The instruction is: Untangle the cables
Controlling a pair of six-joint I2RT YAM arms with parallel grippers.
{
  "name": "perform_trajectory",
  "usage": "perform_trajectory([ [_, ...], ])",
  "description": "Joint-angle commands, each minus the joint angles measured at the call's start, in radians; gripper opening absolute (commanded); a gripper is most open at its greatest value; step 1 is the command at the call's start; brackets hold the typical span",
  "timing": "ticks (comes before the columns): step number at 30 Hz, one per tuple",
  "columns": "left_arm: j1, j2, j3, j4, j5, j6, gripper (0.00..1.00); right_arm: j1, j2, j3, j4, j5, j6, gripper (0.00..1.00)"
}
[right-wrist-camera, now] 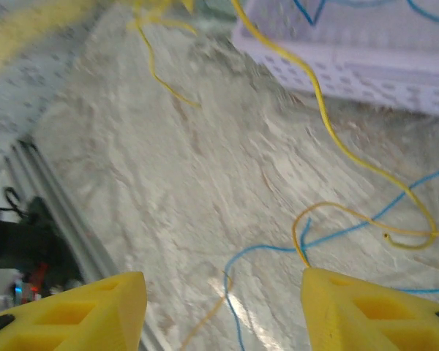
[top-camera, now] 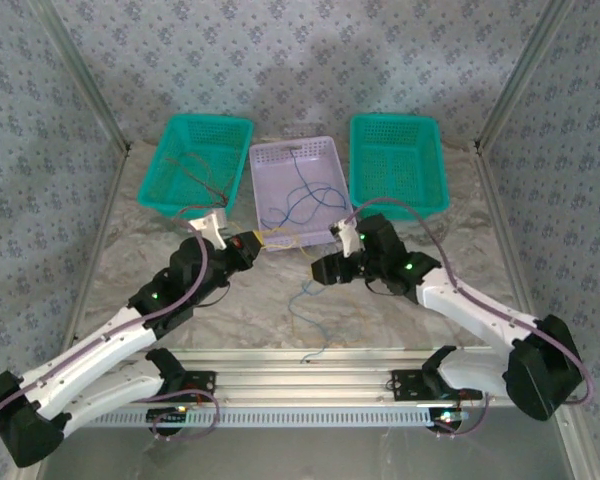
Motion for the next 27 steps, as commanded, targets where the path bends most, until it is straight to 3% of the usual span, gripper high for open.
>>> perform_trajectory([
  [1,0.005,-0.033,0.034,-0.024,0.026,-0.054,0.00,0.029,0.019,-0.016,0.131,0.166,-0.054,0.60],
  [9,0.007,-0.148,0.116,-0.160,0.000,-0.020,0.00,0.042,0.028,-0.018,0.276,0.187,-0.069,0.62],
  [16,0.005,-0.159,0.114,-0.128,0.041,-0.076,0.00,0.088,0.121,-0.033,0.442,0.216,-0.193,0.64],
  [27,0.005,-0.168,0.114,-0.128,0.064,-0.105,0.00,0.109,0.267,-0.024,0.694,0.233,-0.243,0.64],
])
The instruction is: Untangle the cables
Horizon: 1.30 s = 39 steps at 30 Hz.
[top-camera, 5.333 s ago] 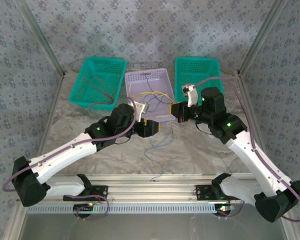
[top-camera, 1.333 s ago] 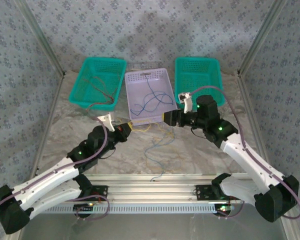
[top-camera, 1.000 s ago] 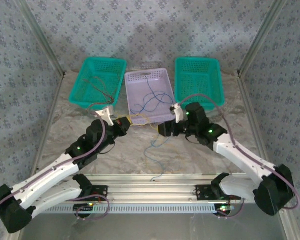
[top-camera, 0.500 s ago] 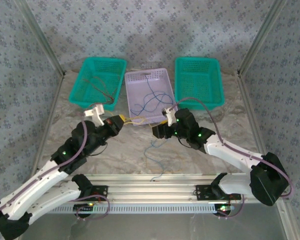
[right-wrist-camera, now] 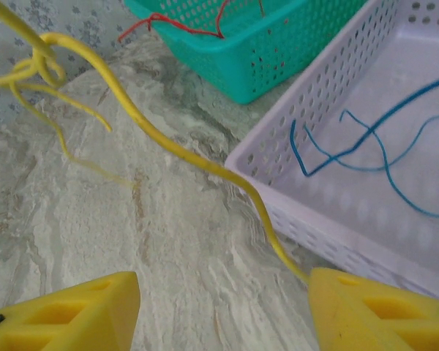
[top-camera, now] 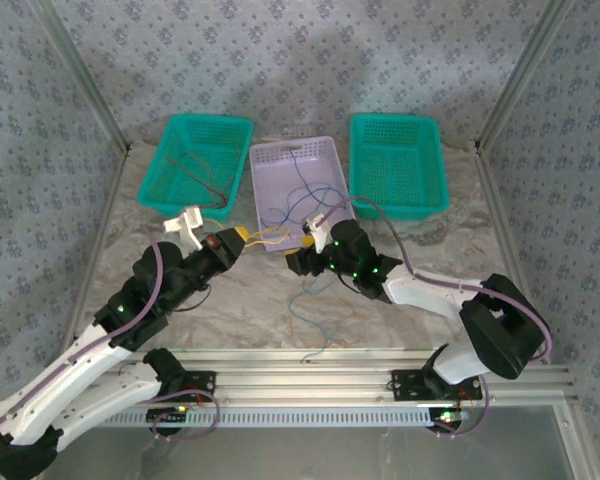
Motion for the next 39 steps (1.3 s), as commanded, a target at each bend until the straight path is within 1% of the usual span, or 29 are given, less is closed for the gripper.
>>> perform_trajectory([
  [1,0.005,-0.012,0.019,0.009,0.031,-0.026,0.00,0.012,0.026,0.002,0.159,0.037,-0.053,0.64],
  [8,0.005,-0.013,0.020,0.006,0.047,-0.038,0.00,0.018,0.089,0.051,0.211,0.079,-0.113,0.62],
  [12,0.006,-0.023,0.021,-0.007,0.049,-0.041,0.00,0.024,0.112,0.081,0.197,0.086,-0.156,0.53],
  [13,0.007,-0.025,0.020,-0.005,0.052,-0.044,0.00,0.023,0.118,0.083,0.200,0.083,-0.158,0.46],
  [14,0.005,-0.027,0.019,-0.004,0.055,-0.046,0.00,0.019,0.120,0.084,0.203,0.079,-0.160,0.35],
  [17,0.006,-0.030,0.023,-0.012,0.058,-0.045,0.00,0.018,0.111,0.077,0.210,0.084,-0.163,0.14],
  [20,0.007,-0.047,0.039,-0.052,0.038,-0.026,0.00,0.015,0.071,0.058,0.196,0.100,-0.174,0.02],
  [21,0.008,-0.055,0.046,-0.066,0.030,-0.016,0.00,0.014,0.053,0.053,0.185,0.105,-0.179,0.00],
  [25,0.011,-0.082,0.089,-0.146,-0.010,0.034,0.00,-0.008,-0.040,0.015,0.127,0.124,-0.185,0.00],
  [30,0.017,-0.116,0.169,-0.272,-0.108,0.130,0.00,-0.066,-0.193,-0.033,0.014,0.190,-0.149,0.00],
  [32,0.017,-0.127,0.193,-0.309,-0.146,0.171,0.00,-0.116,-0.265,-0.047,-0.050,0.226,-0.104,0.00],
  [34,0.018,-0.132,0.205,-0.330,-0.168,0.191,0.00,-0.174,-0.333,-0.061,-0.089,0.234,-0.059,0.00],
  [39,0.019,-0.119,0.212,-0.341,-0.174,0.222,0.00,-0.310,-0.490,-0.065,-0.172,0.229,0.061,0.00],
])
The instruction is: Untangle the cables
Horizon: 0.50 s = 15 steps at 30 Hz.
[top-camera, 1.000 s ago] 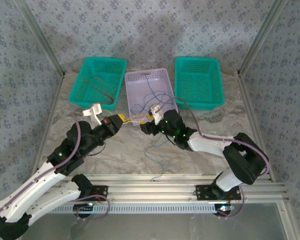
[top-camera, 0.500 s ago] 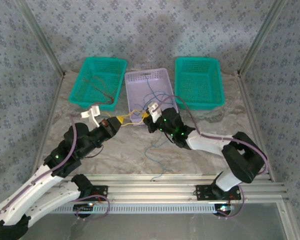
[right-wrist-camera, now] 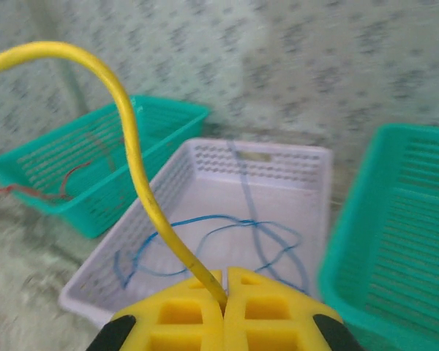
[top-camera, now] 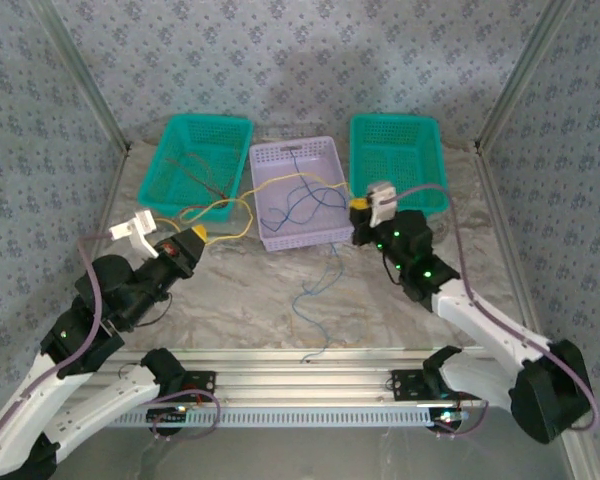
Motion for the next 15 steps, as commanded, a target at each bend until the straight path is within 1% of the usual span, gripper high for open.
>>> perform_trajectory([
  [1,0.006,0.016,0.024,-0.043,-0.031,0.058,0.00,-0.057,-0.091,0.011,-0.096,0.032,0.106,0.00],
  [4,0.006,0.029,0.029,-0.025,-0.012,0.069,0.00,-0.086,-0.119,0.077,-0.177,0.110,0.102,0.00],
  [6,0.005,0.047,0.038,-0.014,0.008,0.077,0.00,-0.113,-0.095,0.144,-0.239,0.151,0.106,0.00],
  [7,0.006,0.059,0.043,-0.002,0.023,0.084,0.00,-0.133,-0.078,0.174,-0.255,0.150,0.117,0.00],
  [11,0.005,0.111,0.075,0.023,0.077,0.107,0.00,-0.209,0.004,0.264,-0.243,0.097,0.157,0.00],
  [13,0.006,0.129,0.088,0.029,0.095,0.112,0.00,-0.232,0.036,0.304,-0.250,0.073,0.196,0.00],
  [15,0.006,0.144,0.090,0.037,0.108,0.114,0.00,-0.279,0.047,0.306,-0.200,-0.040,0.332,0.00],
])
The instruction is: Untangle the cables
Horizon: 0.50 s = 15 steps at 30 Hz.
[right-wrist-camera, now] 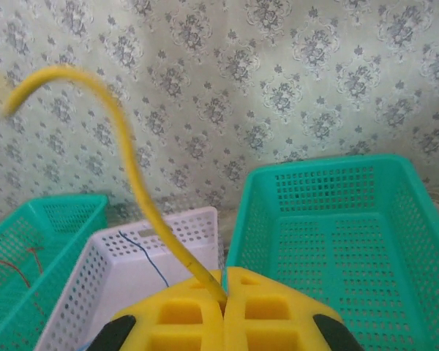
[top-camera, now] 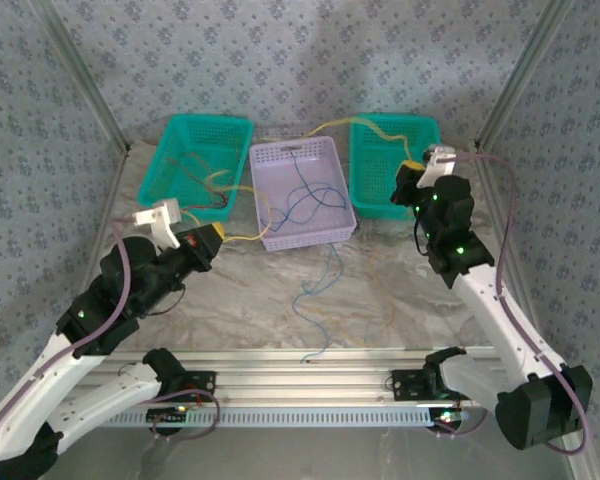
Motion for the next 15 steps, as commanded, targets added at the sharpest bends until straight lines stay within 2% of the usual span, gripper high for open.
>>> perform_trajectory([
  [1,0.006,0.014,0.037,0.049,0.047,0.031,0.00,-0.075,0.012,0.011,0.108,-0.154,0.235,0.00],
  [2,0.005,0.020,0.037,0.053,0.053,0.033,0.00,-0.071,0.013,0.009,0.156,-0.182,0.248,0.00],
  [5,0.006,0.035,0.031,0.067,0.077,0.036,0.00,0.023,0.014,0.072,0.112,-0.090,0.097,0.00],
  [9,0.006,0.069,0.018,0.110,0.126,0.037,0.00,-0.061,0.025,0.043,0.216,-0.201,0.236,0.00],
  [13,0.006,0.128,0.029,0.186,0.206,0.057,0.00,-0.069,0.063,0.135,0.038,-0.065,0.134,0.00],
  [15,0.005,0.165,0.041,0.220,0.242,0.075,0.00,-0.116,0.056,0.059,0.193,-0.132,0.221,0.00],
])
